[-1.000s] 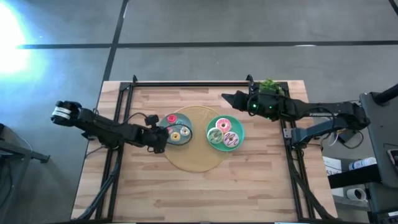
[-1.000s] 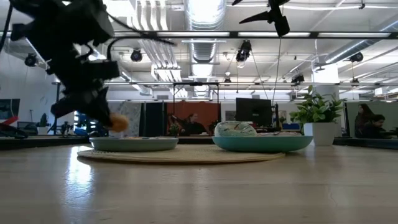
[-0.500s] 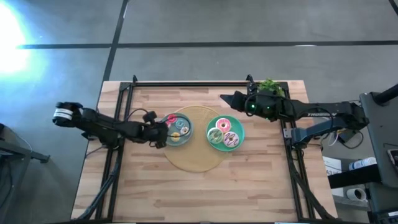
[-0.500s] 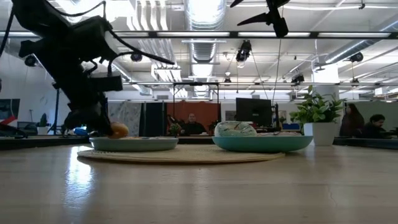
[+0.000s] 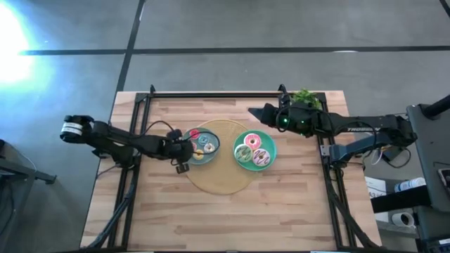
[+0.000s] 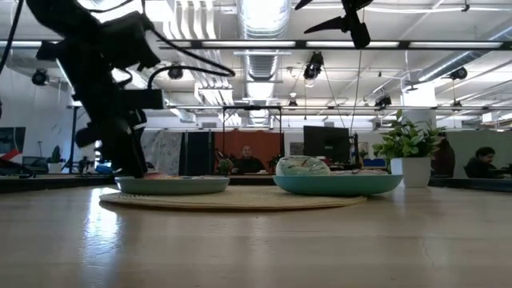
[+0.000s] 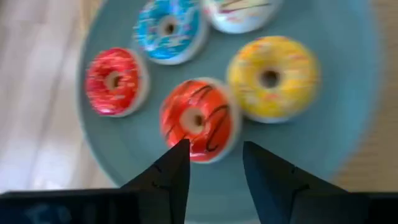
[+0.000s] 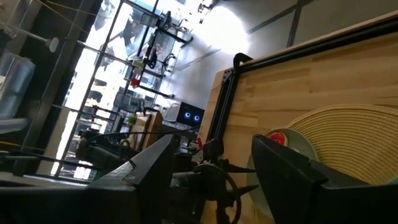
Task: Pick & Place donuts
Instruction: Return to Home Position
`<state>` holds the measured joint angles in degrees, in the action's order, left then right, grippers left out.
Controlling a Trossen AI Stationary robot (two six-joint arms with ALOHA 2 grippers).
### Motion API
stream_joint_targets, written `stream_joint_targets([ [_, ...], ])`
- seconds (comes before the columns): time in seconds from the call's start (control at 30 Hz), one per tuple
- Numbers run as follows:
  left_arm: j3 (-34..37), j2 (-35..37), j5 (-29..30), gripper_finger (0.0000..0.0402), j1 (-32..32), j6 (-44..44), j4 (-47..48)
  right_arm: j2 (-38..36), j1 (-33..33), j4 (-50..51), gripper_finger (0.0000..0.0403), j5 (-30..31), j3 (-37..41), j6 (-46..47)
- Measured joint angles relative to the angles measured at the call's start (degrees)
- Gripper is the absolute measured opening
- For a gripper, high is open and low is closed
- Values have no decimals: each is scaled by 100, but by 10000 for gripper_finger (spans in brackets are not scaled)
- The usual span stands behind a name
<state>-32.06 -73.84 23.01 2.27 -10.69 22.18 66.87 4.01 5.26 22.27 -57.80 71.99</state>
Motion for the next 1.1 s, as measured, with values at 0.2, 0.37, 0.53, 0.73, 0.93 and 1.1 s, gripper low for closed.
stream_joint_targets([
  [0.2, -738, 43, -585, 124, 57, -265, 1526, -44, 2, 265, 208, -178, 0, -340],
  [0.37, -1314, 225, -1156, 124, 83, -732, 2627, -236, -36, 516, 208, -1230, 0, -627],
  [0.53, -1549, 831, -2167, 124, 78, -749, 2571, -721, -279, 206, 208, -2074, -71, -2730],
  [0.73, -1264, 1928, -3700, 124, 52, -944, 1439, -1486, -483, 198, 208, -2708, 301, -4055],
  [0.93, -419, 3113, -3875, 124, 41, -1834, -925, -2330, -713, -884, 208, -3003, 1838, -4325],
  [1.1, 463, 3795, -3371, 124, 41, -2219, -2227, -3156, -532, -2899, 208, -3013, 3499, -4254],
])
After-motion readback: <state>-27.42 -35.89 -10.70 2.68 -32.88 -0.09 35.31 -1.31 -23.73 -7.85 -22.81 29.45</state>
